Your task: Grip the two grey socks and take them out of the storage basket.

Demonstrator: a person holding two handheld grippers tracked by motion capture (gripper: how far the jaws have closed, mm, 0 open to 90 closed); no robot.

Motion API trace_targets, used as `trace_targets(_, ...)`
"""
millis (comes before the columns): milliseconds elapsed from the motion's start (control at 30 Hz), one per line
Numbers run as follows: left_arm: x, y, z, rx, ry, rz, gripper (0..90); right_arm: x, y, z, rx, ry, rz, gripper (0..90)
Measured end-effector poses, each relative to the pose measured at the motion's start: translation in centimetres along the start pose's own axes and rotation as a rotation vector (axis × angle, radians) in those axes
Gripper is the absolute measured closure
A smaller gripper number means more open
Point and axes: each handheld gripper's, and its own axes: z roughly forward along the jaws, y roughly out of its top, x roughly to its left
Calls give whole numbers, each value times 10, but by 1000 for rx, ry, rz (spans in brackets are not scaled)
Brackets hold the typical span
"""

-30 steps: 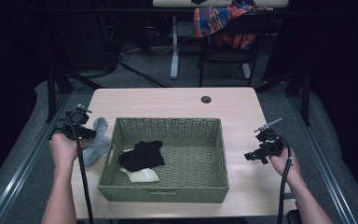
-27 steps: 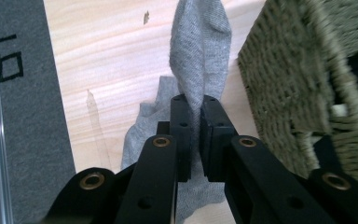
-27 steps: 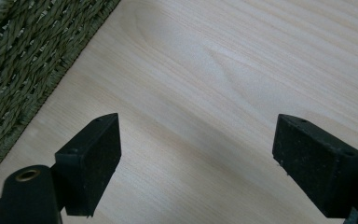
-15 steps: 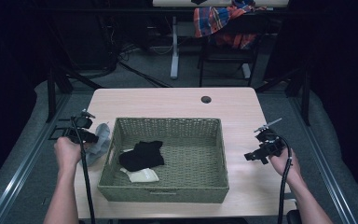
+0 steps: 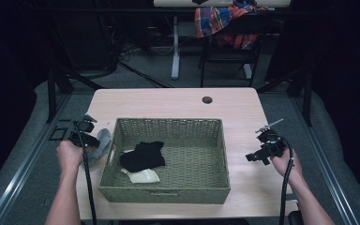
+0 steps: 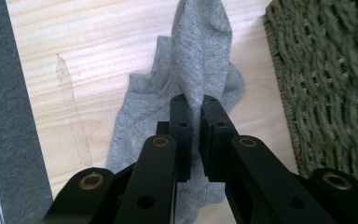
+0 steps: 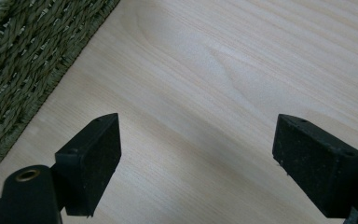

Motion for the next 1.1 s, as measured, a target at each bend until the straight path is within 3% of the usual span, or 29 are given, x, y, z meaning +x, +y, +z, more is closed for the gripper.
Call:
trace_targets(533,4,0,14,39,-34,-38,789,0,0,0,17,-9,-9,152)
trace_targets(633,7,0,9,15,-46,-60,702,0,0,0,20,-7,-8,152)
trace_targets(700,10,-1,3,-3,-52,-81,573,0,0,0,16,-10,-10,152)
trace_targets(767,11,-2,-4,-22,-70,-86,544,0,0,0,-4,0,1,152)
trace_targets(833,9,-4,-12,-47,-62,-87,466,-1,0,-2,3,-6,-13,152)
trace_targets(933,6,-7,-25,-80,-54,-95,351,0,0,-4,-29,-6,-1,152)
trace_targets(1100,0,-15,-44,-148,-28,-103,172,-1,0,-4,-21,-8,-9,152)
